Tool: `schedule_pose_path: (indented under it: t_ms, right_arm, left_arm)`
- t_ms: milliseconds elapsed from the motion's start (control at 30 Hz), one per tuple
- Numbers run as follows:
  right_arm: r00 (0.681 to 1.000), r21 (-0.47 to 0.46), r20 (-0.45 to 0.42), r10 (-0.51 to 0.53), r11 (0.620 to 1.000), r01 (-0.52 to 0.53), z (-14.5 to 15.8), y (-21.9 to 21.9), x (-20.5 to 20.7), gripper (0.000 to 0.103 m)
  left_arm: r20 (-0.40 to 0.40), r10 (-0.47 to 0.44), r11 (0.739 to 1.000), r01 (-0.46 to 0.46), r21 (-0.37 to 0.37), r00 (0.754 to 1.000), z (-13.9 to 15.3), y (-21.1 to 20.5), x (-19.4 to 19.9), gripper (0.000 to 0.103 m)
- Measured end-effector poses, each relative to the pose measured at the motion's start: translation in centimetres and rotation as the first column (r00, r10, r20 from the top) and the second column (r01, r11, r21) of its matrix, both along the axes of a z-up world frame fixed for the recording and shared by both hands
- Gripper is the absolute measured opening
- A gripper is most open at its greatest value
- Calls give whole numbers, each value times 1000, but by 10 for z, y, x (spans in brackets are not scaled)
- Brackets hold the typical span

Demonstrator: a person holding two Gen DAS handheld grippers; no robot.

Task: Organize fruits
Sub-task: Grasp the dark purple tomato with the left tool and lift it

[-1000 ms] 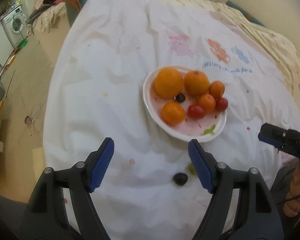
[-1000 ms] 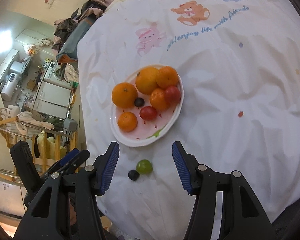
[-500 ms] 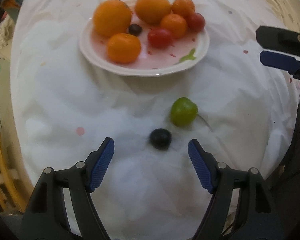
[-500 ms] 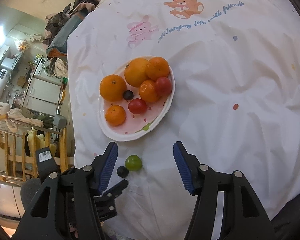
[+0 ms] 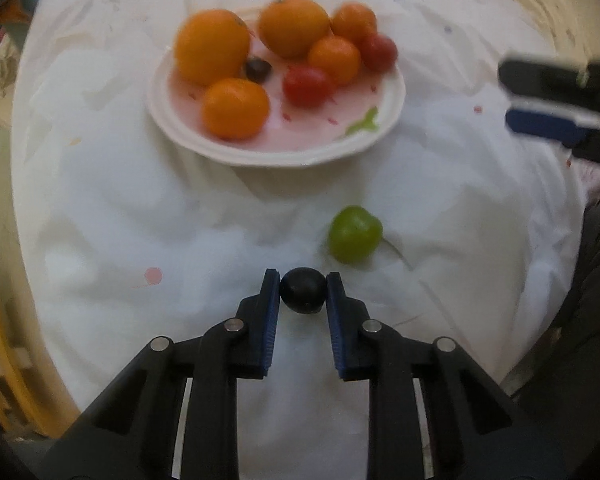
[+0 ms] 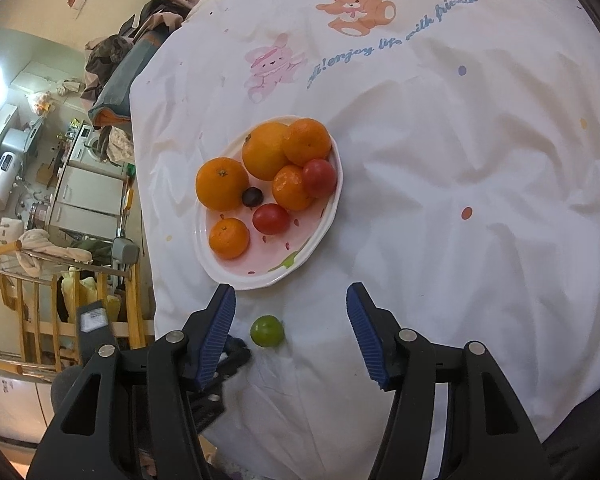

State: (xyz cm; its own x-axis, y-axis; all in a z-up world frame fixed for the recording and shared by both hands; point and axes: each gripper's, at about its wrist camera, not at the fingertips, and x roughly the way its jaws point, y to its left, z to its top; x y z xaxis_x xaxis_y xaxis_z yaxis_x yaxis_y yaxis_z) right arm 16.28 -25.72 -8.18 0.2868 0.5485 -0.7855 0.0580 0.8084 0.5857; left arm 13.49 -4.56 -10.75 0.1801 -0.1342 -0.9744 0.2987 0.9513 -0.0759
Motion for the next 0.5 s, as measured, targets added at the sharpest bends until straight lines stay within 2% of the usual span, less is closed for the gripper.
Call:
schedule_pose_path:
  t_ms: [100, 267, 400, 500]
  right_arm:
    - [1000, -8, -4, 9, 1000, -9, -1, 3, 0, 61]
    - [1000, -21, -12, 22, 1000, -22, -4, 9, -1, 61]
    - [999, -39, -19, 48, 998, -49, -7, 17, -3, 61]
    - [996, -64, -27, 86, 994, -87, -10, 25, -3, 61]
  left_arm:
    - [45, 90, 996, -90, -22, 995, 16, 16, 3, 19]
    - [163, 234, 971, -222, -87, 959, 46, 43, 13, 19]
    - [199, 303, 952, -287, -105, 932, 53, 57, 11, 19]
    - [214, 318, 946, -296, -131, 923, 59, 62, 7, 19]
